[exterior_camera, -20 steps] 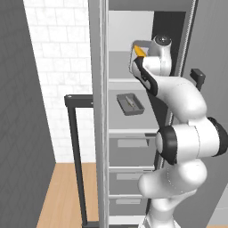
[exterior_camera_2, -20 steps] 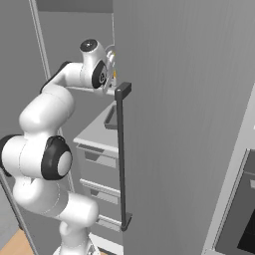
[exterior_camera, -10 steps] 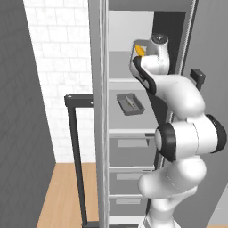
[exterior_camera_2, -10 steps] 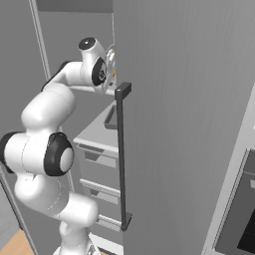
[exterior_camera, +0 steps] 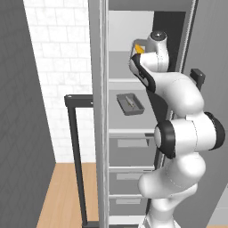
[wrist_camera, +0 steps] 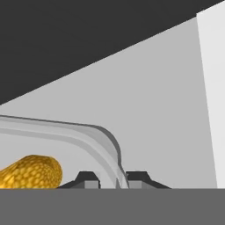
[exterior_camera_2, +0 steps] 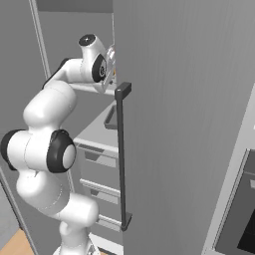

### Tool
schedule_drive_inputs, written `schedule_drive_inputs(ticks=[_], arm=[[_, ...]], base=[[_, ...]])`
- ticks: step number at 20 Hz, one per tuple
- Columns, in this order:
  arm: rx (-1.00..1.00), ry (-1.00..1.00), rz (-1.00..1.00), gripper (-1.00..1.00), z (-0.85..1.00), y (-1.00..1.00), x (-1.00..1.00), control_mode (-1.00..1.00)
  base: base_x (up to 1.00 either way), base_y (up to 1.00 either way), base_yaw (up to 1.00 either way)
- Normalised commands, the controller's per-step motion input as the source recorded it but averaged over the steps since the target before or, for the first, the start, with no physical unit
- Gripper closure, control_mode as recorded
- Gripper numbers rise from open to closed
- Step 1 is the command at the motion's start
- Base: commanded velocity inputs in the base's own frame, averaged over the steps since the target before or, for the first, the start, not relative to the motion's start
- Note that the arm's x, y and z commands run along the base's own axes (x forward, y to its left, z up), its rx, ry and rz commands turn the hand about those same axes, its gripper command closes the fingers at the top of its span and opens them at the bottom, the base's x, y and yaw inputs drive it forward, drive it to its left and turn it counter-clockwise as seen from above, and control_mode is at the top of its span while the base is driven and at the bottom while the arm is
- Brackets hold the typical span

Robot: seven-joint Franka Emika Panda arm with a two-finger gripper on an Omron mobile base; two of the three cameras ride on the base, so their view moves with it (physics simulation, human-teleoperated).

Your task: Take the meat container that has the fish and place it on the second highest rack of the freezer. Then take the vegetable container that has the corn and bell pepper and place it on the highest rack of the freezer.

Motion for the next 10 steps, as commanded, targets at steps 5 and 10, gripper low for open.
schedule_drive_inputs(ticks=[5, 10], arm=[[0.00, 0.00, 0.00, -1.00, 0.00, 0.00, 0.04, -1.00], [0.00, 0.00, 0.00, -1.00, 0.00, 0.00, 0.00, -1.00]], base=[[0.00, 0.00, 0.00], [0.00, 0.00, 0.00]])
